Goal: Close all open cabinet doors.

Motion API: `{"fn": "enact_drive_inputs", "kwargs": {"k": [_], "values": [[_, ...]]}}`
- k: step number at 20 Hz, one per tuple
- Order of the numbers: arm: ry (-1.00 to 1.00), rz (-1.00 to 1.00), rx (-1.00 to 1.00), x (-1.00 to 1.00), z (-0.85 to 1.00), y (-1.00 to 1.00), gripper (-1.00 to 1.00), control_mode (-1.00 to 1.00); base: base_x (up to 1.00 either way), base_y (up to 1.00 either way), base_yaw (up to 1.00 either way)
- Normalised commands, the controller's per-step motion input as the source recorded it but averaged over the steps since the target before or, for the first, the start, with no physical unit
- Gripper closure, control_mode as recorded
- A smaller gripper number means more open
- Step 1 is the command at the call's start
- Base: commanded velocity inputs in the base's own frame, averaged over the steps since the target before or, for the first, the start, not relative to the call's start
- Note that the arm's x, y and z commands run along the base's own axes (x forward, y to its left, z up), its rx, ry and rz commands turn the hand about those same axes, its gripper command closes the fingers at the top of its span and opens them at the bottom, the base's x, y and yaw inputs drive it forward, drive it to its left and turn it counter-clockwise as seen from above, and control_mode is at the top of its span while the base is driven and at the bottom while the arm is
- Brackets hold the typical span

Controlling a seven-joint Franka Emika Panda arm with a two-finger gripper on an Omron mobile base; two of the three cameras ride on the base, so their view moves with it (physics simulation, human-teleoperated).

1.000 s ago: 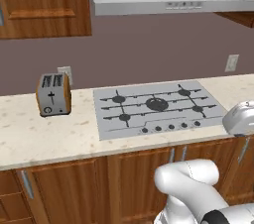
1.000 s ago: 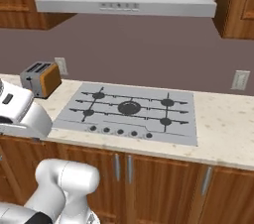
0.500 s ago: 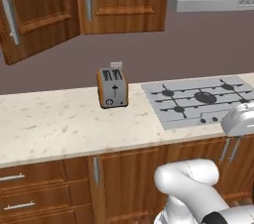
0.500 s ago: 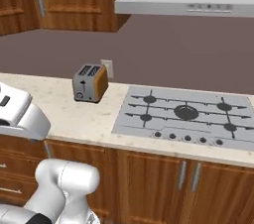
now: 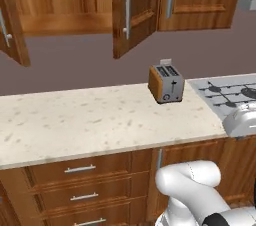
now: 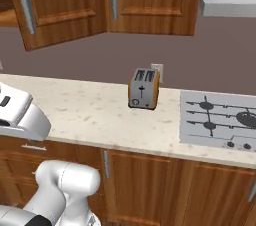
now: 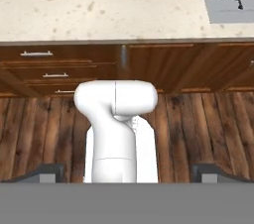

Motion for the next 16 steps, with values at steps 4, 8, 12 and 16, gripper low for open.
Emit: {"fn": "enact_drive_inputs", "kwargs": {"k": [4, 8, 12, 16], "values": [[0.0, 0.0, 0.0, 0.0, 0.0, 0.0, -1.0, 1.0, 0.0, 1.0, 0.0], [0.0, 0.0, 0.0, 0.0, 0.0, 0.0, -1.0, 1.0, 0.0, 0.99, 0.0], [0.0, 0.0, 0.0, 0.0, 0.0, 0.0, -1.0, 1.0, 0.05, 0.86, 0.0], [0.0, 0.0, 0.0, 0.0, 0.0, 0.0, -1.0, 1.0, 0.19, 0.24, 0.0]]}}
